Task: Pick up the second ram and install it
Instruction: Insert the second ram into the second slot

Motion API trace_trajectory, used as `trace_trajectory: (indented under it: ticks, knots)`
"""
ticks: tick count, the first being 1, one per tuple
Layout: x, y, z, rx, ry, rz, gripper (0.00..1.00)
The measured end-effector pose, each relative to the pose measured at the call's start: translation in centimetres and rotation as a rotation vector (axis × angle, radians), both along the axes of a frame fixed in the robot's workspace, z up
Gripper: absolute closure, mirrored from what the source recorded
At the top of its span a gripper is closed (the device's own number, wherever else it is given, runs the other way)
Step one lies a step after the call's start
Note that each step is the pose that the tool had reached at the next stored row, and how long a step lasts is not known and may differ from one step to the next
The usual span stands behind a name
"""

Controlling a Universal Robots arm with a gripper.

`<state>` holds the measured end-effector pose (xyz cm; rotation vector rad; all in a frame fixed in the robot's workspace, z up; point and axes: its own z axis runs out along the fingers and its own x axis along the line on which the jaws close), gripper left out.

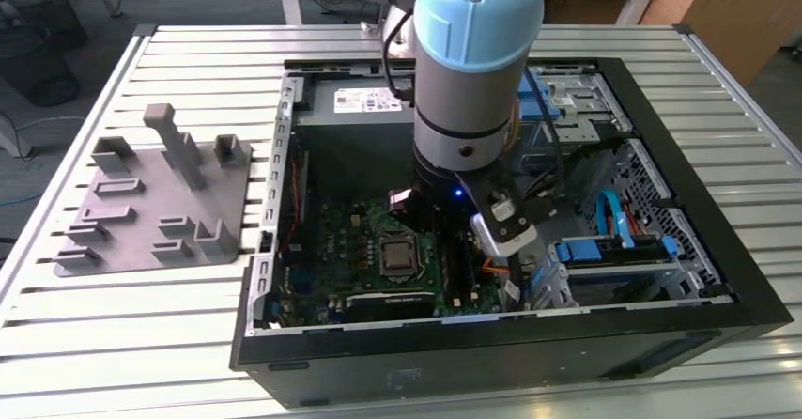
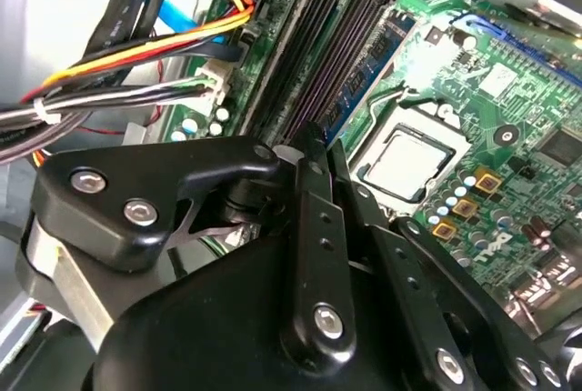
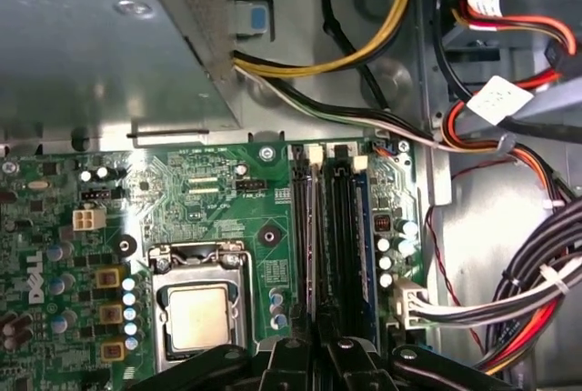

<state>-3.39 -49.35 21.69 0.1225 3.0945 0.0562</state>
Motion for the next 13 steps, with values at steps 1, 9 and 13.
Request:
trace_trajectory:
  ticks: [1,9,13]
  knots:
    - [0.07,-0.07,-0.01,-0.0001,0.0001,-0.002,0.86]
    - [0.37,-0.24,-0.33,-0.0001,0.0009,-0.003,0.86]
    - [0.37,-0.24,-0.53,-0.0001,0.0009,-0.001,0.86]
